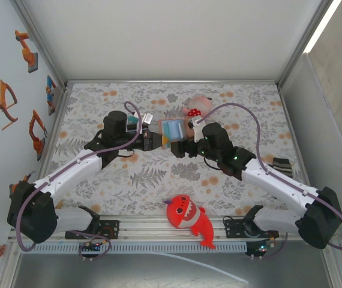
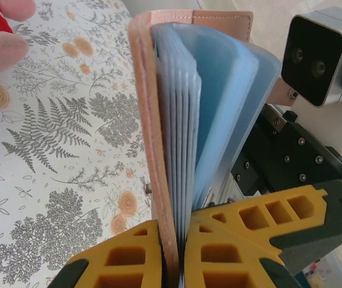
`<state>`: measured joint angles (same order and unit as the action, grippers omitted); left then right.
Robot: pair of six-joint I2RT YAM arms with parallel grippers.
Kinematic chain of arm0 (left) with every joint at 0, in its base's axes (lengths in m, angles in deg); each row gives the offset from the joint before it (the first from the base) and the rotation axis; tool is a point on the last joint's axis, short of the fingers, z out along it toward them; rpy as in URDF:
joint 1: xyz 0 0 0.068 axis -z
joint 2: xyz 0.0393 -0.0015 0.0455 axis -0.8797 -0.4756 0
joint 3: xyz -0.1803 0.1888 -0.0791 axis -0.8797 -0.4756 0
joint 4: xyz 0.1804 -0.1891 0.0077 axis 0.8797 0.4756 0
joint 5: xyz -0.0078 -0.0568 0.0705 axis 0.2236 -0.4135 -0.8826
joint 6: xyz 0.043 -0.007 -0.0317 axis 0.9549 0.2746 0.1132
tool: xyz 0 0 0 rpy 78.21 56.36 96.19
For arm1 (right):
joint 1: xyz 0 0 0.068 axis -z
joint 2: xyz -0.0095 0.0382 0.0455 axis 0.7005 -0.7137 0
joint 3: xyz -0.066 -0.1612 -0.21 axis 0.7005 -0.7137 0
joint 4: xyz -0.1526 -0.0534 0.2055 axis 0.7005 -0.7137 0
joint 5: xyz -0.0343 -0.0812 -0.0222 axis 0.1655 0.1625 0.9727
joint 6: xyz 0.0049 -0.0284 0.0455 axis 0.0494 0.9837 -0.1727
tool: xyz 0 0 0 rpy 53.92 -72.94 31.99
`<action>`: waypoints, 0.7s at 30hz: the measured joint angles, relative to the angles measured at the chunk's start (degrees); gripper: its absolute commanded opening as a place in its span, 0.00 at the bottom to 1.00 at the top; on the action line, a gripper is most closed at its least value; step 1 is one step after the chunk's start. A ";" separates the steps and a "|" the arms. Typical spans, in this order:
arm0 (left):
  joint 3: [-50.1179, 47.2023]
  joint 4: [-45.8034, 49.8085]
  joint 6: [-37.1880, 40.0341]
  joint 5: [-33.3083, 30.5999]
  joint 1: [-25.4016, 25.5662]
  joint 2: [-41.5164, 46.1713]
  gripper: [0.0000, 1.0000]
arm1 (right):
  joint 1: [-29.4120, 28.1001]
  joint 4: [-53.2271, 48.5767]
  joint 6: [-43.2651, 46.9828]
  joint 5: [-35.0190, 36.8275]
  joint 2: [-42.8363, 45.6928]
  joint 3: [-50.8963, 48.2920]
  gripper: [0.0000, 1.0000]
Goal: Take the credit cards out of the card holder
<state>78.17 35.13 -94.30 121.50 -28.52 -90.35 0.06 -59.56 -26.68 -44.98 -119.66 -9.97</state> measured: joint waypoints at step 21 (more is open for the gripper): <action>0.00 -0.20 0.00 0.13 0.26 0.72 0.00 | 5.07 6.08 -4.37 -5.84 5.05 -5.86 0.63</action>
<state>78.17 34.93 -94.30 121.63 -28.26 -89.62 5.14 -53.49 -31.06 -50.82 -114.61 -15.83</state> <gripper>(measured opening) 0.104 0.650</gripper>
